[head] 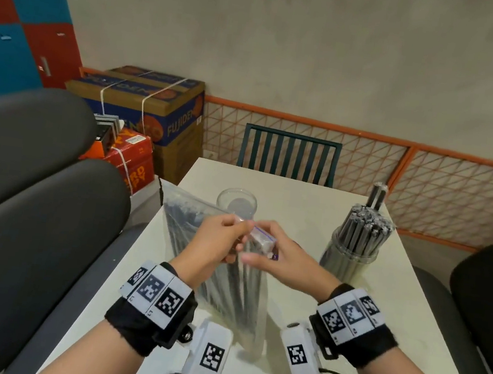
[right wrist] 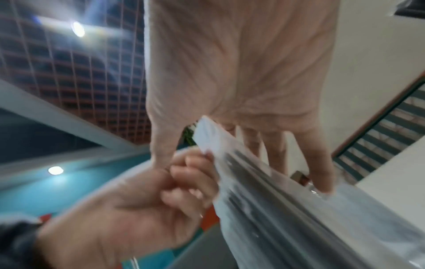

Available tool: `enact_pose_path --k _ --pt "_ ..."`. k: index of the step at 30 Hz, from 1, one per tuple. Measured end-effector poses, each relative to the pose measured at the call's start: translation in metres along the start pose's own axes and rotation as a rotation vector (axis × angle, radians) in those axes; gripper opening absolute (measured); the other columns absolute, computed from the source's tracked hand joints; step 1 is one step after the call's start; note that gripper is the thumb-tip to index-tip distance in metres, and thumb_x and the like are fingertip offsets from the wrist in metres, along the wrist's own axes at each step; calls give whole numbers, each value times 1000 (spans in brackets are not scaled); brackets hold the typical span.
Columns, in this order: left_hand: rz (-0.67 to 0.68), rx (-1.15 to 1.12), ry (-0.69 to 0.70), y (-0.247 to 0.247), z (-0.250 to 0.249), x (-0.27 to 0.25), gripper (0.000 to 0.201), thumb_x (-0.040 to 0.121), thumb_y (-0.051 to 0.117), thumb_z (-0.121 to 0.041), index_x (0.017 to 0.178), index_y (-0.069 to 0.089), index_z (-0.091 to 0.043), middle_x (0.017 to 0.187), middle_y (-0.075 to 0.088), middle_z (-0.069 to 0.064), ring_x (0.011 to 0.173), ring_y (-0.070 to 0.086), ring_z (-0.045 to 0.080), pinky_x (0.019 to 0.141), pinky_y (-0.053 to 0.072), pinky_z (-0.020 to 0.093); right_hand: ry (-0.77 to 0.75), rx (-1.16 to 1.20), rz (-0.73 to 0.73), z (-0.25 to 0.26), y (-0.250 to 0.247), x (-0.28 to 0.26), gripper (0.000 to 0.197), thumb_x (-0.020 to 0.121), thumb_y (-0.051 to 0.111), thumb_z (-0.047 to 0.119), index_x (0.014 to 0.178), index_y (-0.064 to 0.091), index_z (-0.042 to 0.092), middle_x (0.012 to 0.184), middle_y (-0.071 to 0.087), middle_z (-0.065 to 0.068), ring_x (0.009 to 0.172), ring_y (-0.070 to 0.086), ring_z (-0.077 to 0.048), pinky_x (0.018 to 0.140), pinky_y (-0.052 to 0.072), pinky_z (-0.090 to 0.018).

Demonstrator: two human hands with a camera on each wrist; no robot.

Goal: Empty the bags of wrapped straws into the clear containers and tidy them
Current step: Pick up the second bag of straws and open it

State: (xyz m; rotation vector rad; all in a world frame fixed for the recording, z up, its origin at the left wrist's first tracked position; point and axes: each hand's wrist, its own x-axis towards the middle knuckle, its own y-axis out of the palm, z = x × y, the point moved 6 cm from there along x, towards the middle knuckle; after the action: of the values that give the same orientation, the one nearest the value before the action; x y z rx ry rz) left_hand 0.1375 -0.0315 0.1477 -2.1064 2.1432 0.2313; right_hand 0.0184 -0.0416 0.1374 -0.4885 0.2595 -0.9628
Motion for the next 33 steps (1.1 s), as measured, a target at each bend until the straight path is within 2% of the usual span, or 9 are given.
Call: enact_pose_path --k 4,8,12,16,20,23,28,31,33 --pt "-67 103 116 2 -5 -1 20 91 55 -23 80 54 -6 52 41 4 38 38 7 40 31 18 -124 -342 -273 35 -29 -2 11 87 63 30 89 60 19 94 60 5 82 57 -6 75 45 -16" --pt "-98 155 180 6 -1 -1 29 91 55 -28 69 52 -9 51 43 4 44 40 14 47 35 25 -125 -587 -285 40 -26 0 21 89 59 28 70 54 21 79 49 7 63 41 -3 58 29 -11" --pt "-65 124 196 10 2 -3 34 94 49 -30 66 50 -11 50 44 3 41 37 12 46 33 23 -40 -365 -298 36 -28 -3 21 90 56 18 69 55 15 65 49 11 49 45 -1 50 32 -10" --pt "-26 107 191 13 2 -7 32 97 42 -28 73 50 -8 50 43 1 41 38 8 44 35 19 151 110 -238 28 -22 -5 24 90 47 4 66 50 6 50 48 -2 31 43 -5 36 34 -15" --pt "-36 141 196 8 4 -10 35 97 42 -24 66 46 -11 51 42 2 44 37 11 44 35 18 217 301 -312 15 -25 -4 24 89 39 -4 68 49 3 53 50 -11 30 41 -11 35 35 -17" --pt "-25 107 174 3 8 -15 36 97 43 -22 62 43 -11 50 42 3 45 36 13 47 34 22 272 290 -349 1 -41 -9 19 90 38 -3 75 49 3 54 48 -14 29 39 -9 35 34 -17" --pt "-76 162 205 1 12 -10 31 95 48 -24 70 53 -6 50 46 -1 44 42 8 45 37 18 151 -141 -152 21 -20 -15 30 87 58 42 75 54 14 54 52 8 45 47 -7 46 39 -20" --pt "-79 167 199 7 14 -9 34 94 49 -26 64 52 -10 49 47 -2 42 43 6 46 37 20 23 -359 -130 33 -17 -13 27 88 59 37 77 57 12 61 52 8 53 45 -7 54 37 -23" --pt "-79 158 187 9 16 -10 35 94 49 -26 62 52 -12 48 48 -3 43 44 6 47 38 20 5 -360 -115 31 -20 -13 27 92 53 29 72 58 11 59 53 7 52 44 -7 56 39 -26"
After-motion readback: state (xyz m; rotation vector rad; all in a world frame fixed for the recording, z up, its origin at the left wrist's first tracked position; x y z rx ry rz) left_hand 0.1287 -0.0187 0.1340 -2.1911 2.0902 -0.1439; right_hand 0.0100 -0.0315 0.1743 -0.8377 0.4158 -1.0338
